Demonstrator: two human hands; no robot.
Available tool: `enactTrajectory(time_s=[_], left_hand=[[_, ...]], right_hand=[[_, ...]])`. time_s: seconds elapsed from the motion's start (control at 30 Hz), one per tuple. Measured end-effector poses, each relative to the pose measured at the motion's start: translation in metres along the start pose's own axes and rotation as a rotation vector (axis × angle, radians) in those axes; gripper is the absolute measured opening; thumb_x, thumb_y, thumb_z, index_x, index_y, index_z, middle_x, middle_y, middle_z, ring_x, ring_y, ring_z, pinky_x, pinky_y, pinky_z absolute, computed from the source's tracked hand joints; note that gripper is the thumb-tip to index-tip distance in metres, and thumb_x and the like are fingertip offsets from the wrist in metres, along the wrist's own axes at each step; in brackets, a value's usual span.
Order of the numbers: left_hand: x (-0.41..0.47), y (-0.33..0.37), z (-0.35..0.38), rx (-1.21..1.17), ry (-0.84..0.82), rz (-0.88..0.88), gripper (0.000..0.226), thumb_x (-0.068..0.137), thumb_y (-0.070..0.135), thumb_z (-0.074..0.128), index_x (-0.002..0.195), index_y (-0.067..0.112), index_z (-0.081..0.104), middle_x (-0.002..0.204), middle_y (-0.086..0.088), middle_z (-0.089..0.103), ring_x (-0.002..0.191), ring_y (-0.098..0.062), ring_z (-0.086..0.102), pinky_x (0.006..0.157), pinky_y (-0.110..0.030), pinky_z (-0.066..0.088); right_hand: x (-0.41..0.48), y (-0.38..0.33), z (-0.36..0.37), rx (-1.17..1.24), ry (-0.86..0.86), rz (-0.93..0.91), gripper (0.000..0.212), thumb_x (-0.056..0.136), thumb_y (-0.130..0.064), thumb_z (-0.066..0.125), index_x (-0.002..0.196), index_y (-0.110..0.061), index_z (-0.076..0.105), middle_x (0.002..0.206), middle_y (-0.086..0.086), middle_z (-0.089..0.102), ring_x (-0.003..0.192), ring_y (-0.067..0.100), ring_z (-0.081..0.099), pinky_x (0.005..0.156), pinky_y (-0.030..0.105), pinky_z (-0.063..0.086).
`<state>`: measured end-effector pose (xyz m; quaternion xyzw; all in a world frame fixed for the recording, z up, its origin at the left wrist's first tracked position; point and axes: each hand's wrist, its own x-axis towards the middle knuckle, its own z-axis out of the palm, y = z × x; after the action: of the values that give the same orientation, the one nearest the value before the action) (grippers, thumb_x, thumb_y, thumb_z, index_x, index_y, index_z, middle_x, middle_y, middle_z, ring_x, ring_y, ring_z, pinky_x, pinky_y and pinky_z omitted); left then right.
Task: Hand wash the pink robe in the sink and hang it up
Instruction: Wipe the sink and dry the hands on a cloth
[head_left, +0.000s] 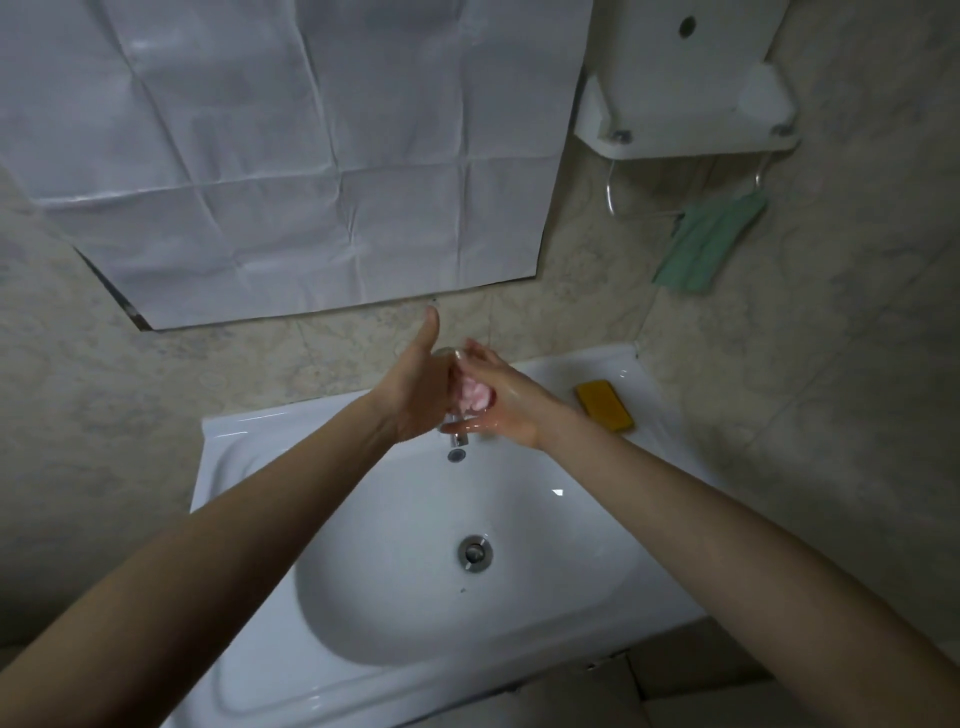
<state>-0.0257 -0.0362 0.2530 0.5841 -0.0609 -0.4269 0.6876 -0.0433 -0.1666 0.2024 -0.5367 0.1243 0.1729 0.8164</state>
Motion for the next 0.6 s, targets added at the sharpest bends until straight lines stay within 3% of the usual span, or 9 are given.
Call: enactTrajectory(time_s=[0.07, 0.13, 0.17, 0.23, 0.3, 0.37, 0.47, 0.6], left_hand=[[-0.013, 0.000, 0.004, 0.137, 0.070, 0.059, 0.078, 0.092, 0.063, 0.002, 0.141, 0.013, 0.034, 0.136, -0.001, 0.047, 0.121, -0.015, 0.044, 0.101, -0.037, 0.032], [-0.022, -0.004, -0.002, 0.206, 0.211, 0.194, 0.067, 0.096, 0.055, 0.005, 0.146, 0.015, 0.025, 0.149, -0.002, 0.034, 0.135, -0.016, 0.029, 0.114, -0.044, 0.011], [-0.023, -0.007, -0.012, 0.219, 0.298, 0.233, 0.063, 0.097, 0.053, 0.012, 0.145, 0.015, 0.027, 0.151, -0.003, 0.031, 0.139, -0.018, 0.026, 0.115, -0.045, 0.008], [-0.021, -0.015, -0.037, 0.239, 0.479, 0.246, 0.056, 0.100, 0.046, 0.027, 0.136, 0.007, 0.044, 0.142, -0.006, 0.047, 0.132, -0.020, 0.040, 0.110, -0.044, 0.024], [-0.021, -0.025, -0.056, 0.225, 0.607, 0.171, 0.039, 0.101, 0.030, 0.037, 0.117, 0.001, 0.058, 0.124, -0.010, 0.062, 0.113, -0.021, 0.055, 0.097, -0.040, 0.040], [-0.021, -0.036, -0.068, 0.173, 0.644, 0.120, 0.023, 0.098, 0.017, 0.044, 0.102, 0.002, 0.061, 0.112, -0.013, 0.067, 0.097, -0.019, 0.061, 0.089, -0.037, 0.047], [-0.026, -0.044, -0.073, 0.148, 0.673, 0.131, 0.018, 0.095, 0.008, 0.045, 0.089, 0.005, 0.062, 0.101, -0.013, 0.069, 0.084, -0.016, 0.063, 0.079, -0.030, 0.050], [-0.033, -0.048, -0.072, 0.154, 0.670, 0.145, 0.020, 0.095, 0.007, 0.045, 0.086, 0.005, 0.062, 0.092, -0.010, 0.070, 0.084, -0.018, 0.064, 0.079, -0.030, 0.050]], right_hand=[[-0.003, -0.002, -0.004, 0.045, 0.001, 0.003, 0.042, 0.088, -0.019, 0.065, 0.127, -0.016, 0.052, 0.120, 0.014, 0.061, 0.102, 0.031, 0.064, 0.077, 0.044, 0.056], [-0.010, -0.007, -0.005, -0.018, 0.051, 0.029, 0.018, 0.089, -0.011, 0.060, 0.107, -0.011, 0.061, 0.090, 0.010, 0.067, 0.074, 0.018, 0.065, 0.061, 0.028, 0.054], [-0.013, -0.009, -0.006, -0.045, 0.075, 0.047, 0.010, 0.091, -0.008, 0.056, 0.099, -0.009, 0.062, 0.076, 0.007, 0.065, 0.061, 0.013, 0.061, 0.055, 0.024, 0.052], [-0.018, -0.013, -0.009, -0.049, 0.108, 0.074, 0.015, 0.093, -0.006, 0.048, 0.088, -0.008, 0.061, 0.073, 0.008, 0.061, 0.056, 0.014, 0.061, 0.047, 0.018, 0.047], [-0.021, -0.016, -0.011, 0.015, 0.091, 0.074, 0.018, 0.093, -0.002, 0.044, 0.091, -0.004, 0.061, 0.091, 0.016, 0.063, 0.075, 0.027, 0.067, 0.054, 0.025, 0.055], [-0.026, -0.019, -0.011, 0.012, 0.135, 0.071, 0.018, 0.089, 0.005, 0.044, 0.087, 0.001, 0.061, 0.093, 0.022, 0.065, 0.074, 0.030, 0.067, 0.056, 0.033, 0.059], [-0.031, -0.020, -0.010, -0.138, 0.272, 0.077, 0.034, 0.079, 0.016, 0.033, 0.063, 0.002, 0.059, 0.077, 0.024, 0.063, 0.047, 0.020, 0.048, 0.033, 0.016, 0.033], [-0.031, -0.018, -0.010, -0.310, 0.461, 0.037, 0.027, 0.064, 0.012, 0.028, 0.054, -0.005, 0.046, 0.059, 0.014, 0.049, 0.040, 0.013, 0.032, 0.038, 0.010, 0.022]])
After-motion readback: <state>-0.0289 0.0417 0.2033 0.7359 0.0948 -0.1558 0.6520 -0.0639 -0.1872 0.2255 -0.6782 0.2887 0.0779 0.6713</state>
